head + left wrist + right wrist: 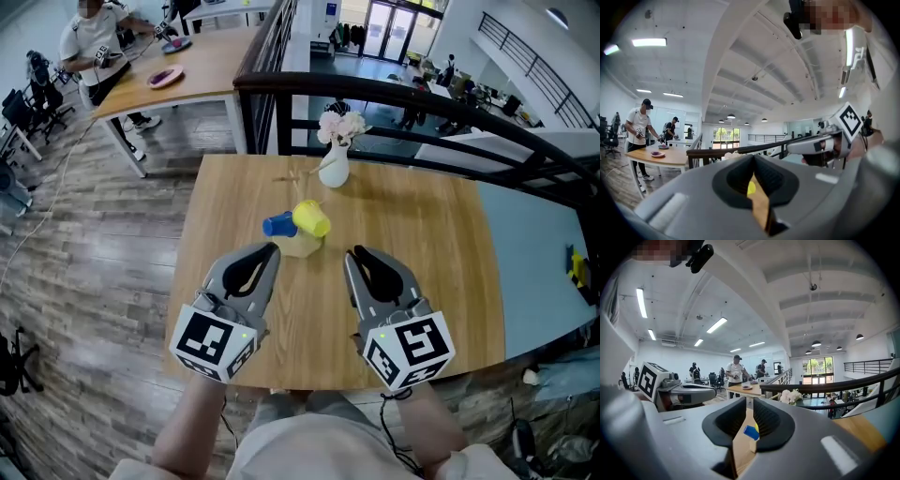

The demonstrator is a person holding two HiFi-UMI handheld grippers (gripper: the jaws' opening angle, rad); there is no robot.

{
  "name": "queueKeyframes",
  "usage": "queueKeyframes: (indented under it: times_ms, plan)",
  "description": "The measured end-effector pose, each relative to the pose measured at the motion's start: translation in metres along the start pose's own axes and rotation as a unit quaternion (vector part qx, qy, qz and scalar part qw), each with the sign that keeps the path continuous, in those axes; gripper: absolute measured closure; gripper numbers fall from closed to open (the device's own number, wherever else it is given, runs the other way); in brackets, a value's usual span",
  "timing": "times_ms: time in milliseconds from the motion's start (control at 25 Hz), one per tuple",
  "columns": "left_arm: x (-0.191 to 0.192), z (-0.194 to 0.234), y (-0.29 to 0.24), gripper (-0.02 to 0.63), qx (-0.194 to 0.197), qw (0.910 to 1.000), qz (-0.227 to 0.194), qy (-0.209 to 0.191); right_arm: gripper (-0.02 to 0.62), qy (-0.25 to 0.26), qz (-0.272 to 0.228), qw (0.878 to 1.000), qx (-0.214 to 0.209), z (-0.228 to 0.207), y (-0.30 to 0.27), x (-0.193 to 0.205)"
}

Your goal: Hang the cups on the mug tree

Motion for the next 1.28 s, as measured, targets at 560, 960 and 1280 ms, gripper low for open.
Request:
queueKeyframes:
  times_ms: [560, 960, 1280]
  plan:
    - [-0.004, -0.033, 0.057, 0.604, -0.014, 0.9999, 0.001, -0.001, 0.594, -0.021, 0.003, 0.999, -0.026, 0.027, 0.045, 0.007]
    - [0.007, -0.045, 0.066, 0.604, -0.012, 0.9998, 0.011, 0.009, 0.595, -0.027, 0.025, 0.998, -0.054, 0.041, 0.049, 0.021]
    - [0.006, -0.049, 0.067, 0.604, -0.013, 0.9999, 0.008, 0.007, 0.595, -0.024, 0.027, 0.997, -0.061, 0.041, 0.053, 0.023]
Point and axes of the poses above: the fingertips, and each gripper's own axes: y backward along the fingers, z to its left, x out of its underside, the point moved 9 cm from there along y, backward along the fingers, and after that the axes turned 1 degree about -z, right-handed, at the moved point
